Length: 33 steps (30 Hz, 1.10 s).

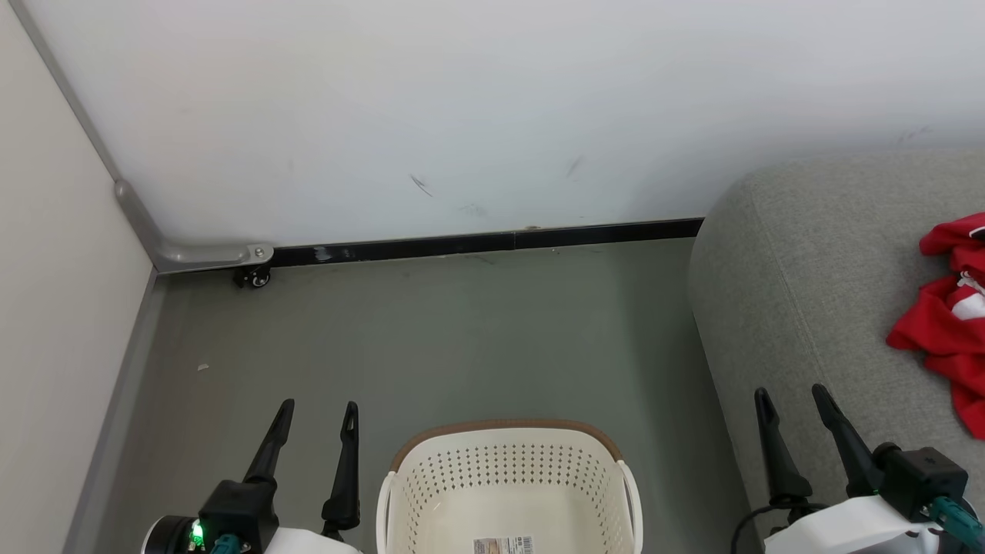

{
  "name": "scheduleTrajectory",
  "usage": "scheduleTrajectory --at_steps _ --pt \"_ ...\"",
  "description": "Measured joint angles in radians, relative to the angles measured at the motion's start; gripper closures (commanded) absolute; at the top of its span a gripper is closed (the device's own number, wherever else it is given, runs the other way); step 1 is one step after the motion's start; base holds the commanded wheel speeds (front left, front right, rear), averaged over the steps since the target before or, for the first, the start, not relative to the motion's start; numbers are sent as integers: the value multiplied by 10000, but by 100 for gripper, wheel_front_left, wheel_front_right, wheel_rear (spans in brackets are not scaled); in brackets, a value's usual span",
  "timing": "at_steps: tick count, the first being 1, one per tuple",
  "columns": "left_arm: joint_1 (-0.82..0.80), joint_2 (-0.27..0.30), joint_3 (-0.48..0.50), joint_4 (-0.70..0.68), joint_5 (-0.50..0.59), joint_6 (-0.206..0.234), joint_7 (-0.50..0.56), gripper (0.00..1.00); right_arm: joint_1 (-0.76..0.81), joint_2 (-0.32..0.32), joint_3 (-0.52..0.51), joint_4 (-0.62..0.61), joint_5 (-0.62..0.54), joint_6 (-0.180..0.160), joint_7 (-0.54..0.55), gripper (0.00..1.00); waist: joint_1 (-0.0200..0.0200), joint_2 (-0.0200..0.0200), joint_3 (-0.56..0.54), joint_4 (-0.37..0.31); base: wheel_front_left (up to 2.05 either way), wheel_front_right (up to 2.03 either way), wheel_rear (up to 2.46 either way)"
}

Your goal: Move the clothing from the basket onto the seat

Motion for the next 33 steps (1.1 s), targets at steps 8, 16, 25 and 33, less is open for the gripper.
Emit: scheduleTrajectory --at_steps 8,16,25,33 --pt "-30 8 84 17 31 186 0 0 170 8 -8 -153 -8 0 82 0 0 0 36 18 0 0 0" --pt "-44 159 121 247 207 322 0 0 172 12 10 -171 117 0 84 0 0 0 68 32 0 0 0" --pt "-50 163 123 462 247 487 0 0 185 12 6 -215 167 0 84 0 0 0 66 89 0 0 0" --pt "-59 138 188 642 228 533 2 0 394 15 12 -230 169 0 86 0 0 0 29 139 0 0 0"
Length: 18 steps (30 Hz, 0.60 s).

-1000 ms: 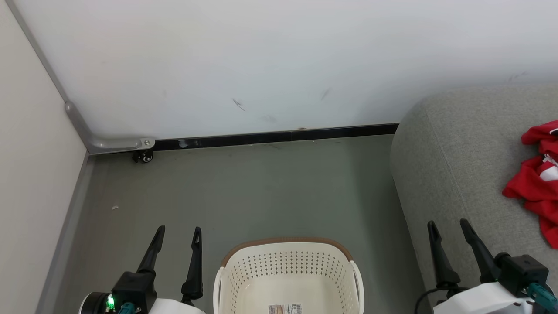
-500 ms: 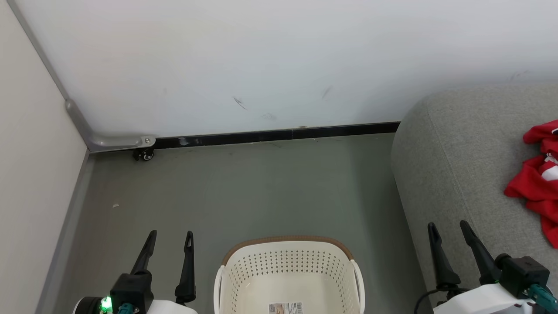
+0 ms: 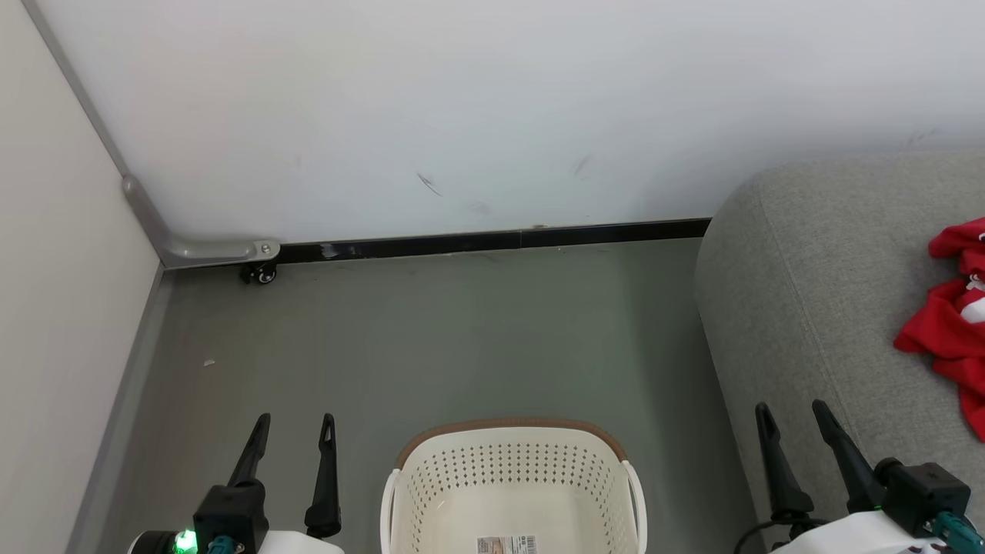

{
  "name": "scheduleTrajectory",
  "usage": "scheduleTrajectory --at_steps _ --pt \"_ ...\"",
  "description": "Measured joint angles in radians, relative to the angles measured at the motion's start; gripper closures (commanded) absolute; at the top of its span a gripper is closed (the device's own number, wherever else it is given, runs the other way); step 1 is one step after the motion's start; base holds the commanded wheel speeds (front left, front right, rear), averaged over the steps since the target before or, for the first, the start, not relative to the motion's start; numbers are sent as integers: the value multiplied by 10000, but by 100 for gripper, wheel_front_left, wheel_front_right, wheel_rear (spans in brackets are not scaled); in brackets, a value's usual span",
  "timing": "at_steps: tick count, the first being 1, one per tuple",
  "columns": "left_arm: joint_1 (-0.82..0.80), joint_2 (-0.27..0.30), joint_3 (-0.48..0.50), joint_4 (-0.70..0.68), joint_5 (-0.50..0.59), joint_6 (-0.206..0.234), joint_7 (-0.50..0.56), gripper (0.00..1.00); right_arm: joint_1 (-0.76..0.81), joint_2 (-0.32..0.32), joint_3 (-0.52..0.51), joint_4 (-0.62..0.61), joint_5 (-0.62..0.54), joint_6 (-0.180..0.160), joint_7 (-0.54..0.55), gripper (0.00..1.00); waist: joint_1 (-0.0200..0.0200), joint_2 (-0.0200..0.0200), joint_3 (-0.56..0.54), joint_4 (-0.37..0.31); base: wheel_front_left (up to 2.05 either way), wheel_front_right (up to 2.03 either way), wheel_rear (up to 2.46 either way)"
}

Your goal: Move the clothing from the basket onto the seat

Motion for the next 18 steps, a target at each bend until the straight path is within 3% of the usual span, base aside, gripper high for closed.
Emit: scheduleTrajectory --at_steps 15,16,18 --pt "0 -12 19 194 0 94 0 0 3 4 13 -15 0 0 86 0 0 0 -76 27 0 0 0" --pt "2 -19 27 217 -6 94 0 100 7 4 17 -6 0 0 86 100 0 0 -79 28 0 0 0" --pt "104 -46 -12 431 -4 81 2 100 33 54 6 207 -6 2 86 100 0 0 -80 28 0 0 0"
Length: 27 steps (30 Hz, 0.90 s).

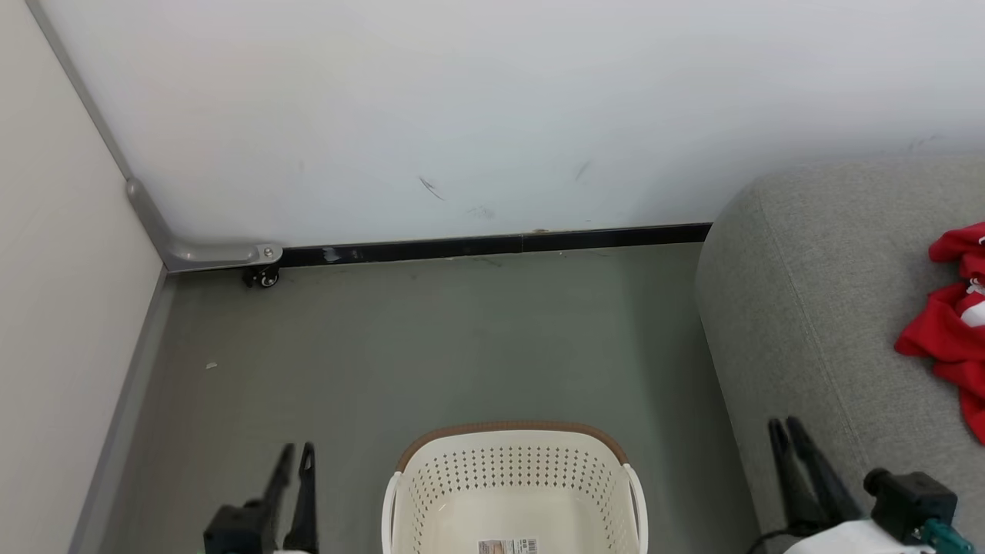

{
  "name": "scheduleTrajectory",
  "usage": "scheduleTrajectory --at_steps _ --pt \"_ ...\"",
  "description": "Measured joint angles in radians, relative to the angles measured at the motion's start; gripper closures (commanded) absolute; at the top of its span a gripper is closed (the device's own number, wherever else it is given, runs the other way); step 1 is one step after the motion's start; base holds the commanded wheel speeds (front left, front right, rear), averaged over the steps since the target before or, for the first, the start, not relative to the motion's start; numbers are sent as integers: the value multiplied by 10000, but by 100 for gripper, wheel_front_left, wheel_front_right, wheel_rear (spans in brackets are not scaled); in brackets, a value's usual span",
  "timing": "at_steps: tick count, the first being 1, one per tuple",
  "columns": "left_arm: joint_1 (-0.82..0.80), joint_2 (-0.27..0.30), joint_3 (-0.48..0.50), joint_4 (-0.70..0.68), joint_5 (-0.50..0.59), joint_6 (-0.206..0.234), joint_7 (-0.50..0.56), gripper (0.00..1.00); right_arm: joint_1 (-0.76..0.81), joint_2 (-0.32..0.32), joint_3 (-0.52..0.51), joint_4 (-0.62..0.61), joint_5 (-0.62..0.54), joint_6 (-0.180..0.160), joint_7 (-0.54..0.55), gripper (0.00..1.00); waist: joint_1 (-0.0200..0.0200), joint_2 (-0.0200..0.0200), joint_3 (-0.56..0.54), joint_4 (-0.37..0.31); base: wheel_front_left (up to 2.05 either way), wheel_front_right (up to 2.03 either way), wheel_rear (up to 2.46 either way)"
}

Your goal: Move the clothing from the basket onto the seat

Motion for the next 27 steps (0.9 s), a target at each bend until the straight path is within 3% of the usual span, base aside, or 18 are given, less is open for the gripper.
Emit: scheduleTrajectory --at_steps 8,21,27 --pt "342 -148 127 474 -311 -102 140 100 161 61 -36 493 311 0 2 100 0 0 2 -2 0 0 0" --pt "65 -205 729 658 -2405 -525 890 100 73 61 -278 633 2452 0 410 100 6 0 25 -39 0 0 0" --pt "57 -222 955 652 -3229 -719 1137 100 -163 59 -326 639 3235 -2 531 100 37 0 19 -56 0 0 0"
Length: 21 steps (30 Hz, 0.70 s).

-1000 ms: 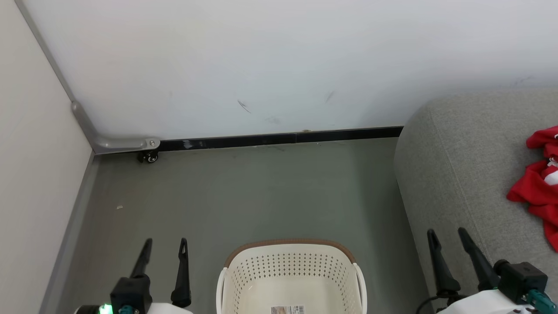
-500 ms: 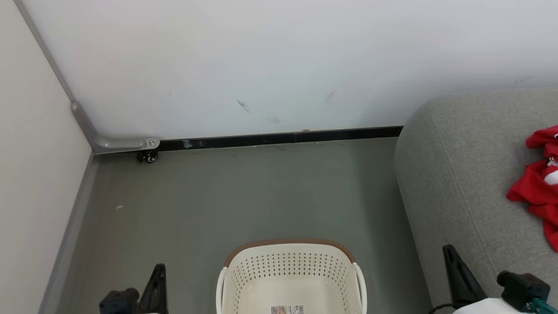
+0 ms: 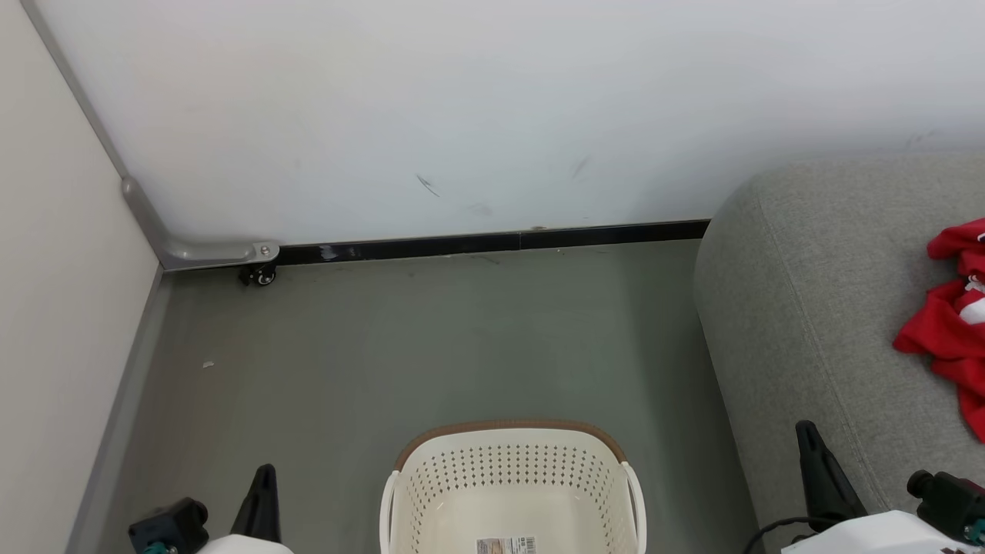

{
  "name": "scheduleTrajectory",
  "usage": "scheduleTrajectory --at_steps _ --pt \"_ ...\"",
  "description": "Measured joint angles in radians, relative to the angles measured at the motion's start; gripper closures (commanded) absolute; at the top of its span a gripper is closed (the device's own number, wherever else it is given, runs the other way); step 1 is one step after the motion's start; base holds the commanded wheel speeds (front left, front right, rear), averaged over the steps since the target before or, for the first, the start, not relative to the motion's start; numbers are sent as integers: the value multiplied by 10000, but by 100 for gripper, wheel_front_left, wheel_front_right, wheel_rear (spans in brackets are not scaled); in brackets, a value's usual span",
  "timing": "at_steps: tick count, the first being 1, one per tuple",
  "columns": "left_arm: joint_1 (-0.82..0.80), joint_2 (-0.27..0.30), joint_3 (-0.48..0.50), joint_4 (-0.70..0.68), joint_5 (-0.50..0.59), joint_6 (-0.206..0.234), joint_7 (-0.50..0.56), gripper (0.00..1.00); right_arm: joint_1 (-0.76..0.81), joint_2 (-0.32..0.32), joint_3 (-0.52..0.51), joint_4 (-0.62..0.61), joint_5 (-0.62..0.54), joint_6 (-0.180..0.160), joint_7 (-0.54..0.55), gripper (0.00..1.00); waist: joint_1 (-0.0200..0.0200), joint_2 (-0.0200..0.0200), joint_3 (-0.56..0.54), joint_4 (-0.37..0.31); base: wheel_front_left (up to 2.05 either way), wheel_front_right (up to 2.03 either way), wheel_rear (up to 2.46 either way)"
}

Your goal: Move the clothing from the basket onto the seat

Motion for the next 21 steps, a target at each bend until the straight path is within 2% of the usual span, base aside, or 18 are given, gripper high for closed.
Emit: scheduleTrajectory --at_steps 12,16,21 --pt "-149 -54 378 -104 -1705 -355 460 100 -151 0 -75 -38 1689 0 328 100 107 0 -67 -31 0 0 0" --pt "-150 -86 485 -159 -2278 -502 642 100 -151 -2 -100 -42 2240 0 399 100 129 0 -92 -40 0 0 0" --pt "-153 -159 633 -209 -3005 -619 811 100 -155 -2 -125 -52 2959 0 489 100 137 0 -110 -52 0 0 0"
